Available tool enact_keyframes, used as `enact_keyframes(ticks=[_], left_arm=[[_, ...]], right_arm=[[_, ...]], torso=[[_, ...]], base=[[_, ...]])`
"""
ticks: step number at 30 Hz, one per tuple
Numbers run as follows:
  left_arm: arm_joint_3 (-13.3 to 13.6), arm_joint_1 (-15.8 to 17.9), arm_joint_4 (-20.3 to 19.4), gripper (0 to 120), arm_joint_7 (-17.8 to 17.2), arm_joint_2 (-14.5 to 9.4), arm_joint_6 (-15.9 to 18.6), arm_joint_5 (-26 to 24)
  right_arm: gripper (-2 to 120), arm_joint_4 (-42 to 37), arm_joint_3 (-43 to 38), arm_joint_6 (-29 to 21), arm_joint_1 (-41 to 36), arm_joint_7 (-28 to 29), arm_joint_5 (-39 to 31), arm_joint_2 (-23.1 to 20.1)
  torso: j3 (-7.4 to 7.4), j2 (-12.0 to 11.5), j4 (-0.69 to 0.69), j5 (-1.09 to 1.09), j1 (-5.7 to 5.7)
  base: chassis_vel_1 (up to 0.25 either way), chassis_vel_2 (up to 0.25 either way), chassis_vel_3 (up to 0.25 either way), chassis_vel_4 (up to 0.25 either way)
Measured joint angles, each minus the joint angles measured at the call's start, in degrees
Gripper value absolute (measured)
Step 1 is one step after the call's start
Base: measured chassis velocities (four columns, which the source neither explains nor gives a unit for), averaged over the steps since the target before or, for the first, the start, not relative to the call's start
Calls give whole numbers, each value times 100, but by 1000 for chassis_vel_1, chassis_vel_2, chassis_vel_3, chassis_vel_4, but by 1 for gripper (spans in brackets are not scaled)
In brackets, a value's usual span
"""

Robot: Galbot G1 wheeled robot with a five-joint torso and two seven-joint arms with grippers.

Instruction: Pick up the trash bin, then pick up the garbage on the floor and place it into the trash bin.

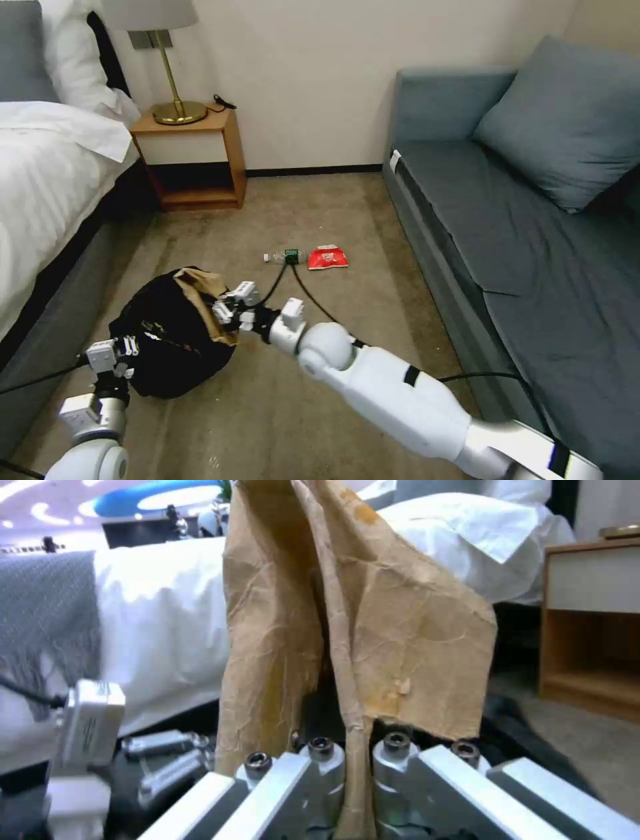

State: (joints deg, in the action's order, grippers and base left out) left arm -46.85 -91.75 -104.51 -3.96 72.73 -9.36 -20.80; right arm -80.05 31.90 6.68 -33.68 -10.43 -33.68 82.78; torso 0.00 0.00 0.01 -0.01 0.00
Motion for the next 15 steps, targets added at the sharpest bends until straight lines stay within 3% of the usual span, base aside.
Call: enact_keyframes(ticks=[8, 15], left_arm=[[-7, -63, -105, 5, 11, 71, -1, 37], [-22, -75, -121, 5, 23, 89, -17, 34]], right_arm=[[0, 890, 8, 291, 167, 62, 198, 606], [0, 1330, -38, 387, 143, 129, 450, 864]], torso=[[0, 0, 0, 0, 0], [0, 0, 0, 1, 0]], base=[[0, 0, 0, 0], [0, 0, 0, 0]])
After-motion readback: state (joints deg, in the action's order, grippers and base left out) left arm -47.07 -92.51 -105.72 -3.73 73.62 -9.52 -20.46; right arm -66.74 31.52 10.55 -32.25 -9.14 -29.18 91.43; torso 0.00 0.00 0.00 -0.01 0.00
